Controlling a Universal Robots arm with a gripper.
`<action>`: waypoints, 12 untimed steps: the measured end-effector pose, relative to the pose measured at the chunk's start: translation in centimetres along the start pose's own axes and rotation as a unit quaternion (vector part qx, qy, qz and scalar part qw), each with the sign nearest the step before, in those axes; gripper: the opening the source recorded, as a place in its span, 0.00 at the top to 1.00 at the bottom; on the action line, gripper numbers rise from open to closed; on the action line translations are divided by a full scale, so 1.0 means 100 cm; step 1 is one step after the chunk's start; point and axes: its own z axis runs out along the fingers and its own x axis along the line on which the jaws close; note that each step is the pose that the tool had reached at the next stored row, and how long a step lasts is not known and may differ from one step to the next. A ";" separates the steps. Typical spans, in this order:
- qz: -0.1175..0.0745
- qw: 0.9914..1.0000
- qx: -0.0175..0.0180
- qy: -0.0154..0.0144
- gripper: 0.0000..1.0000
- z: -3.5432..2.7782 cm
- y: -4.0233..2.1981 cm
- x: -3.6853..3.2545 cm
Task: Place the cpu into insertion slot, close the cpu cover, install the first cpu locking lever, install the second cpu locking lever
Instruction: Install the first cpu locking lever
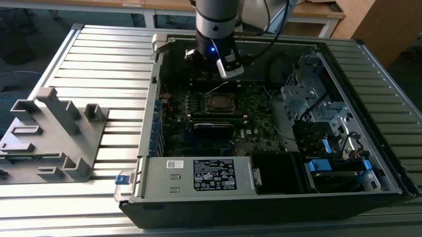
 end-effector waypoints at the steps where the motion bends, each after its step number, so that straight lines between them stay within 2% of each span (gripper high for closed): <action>1: 0.000 1.000 0.000 0.000 0.89 0.0003 0.0001 -0.0014; 7: 0.000 1.000 0.000 0.000 0.89 0.0005 0.0002 -0.0023; 12: 0.000 1.000 0.000 0.000 0.89 0.0040 -0.0006 -0.0032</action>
